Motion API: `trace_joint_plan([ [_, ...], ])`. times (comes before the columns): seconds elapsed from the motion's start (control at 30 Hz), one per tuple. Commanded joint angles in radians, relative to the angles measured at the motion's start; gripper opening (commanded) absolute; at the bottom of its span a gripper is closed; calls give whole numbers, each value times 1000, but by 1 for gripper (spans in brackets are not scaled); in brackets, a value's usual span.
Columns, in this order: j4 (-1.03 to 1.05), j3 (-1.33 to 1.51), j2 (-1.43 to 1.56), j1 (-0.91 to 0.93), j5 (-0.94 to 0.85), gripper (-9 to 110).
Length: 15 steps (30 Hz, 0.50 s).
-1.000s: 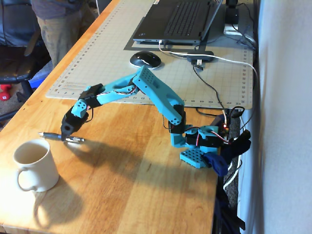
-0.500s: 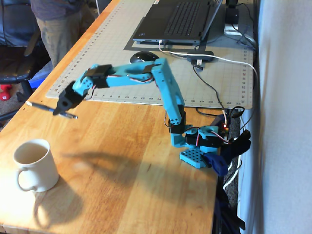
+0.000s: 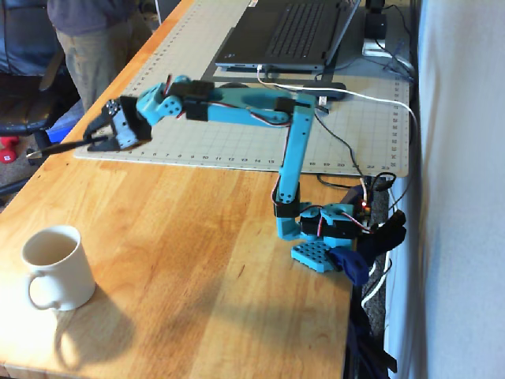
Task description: Grasp a pen and put it in a mug.
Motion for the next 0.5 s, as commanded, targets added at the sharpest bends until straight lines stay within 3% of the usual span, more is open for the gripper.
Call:
trace_joint_plan([
  [0.0,-23,12,175,-11,-327,0],
  [0.27,-23,163,311,-14,-963,0],
  [0.47,-25,156,324,-115,-1273,0],
])
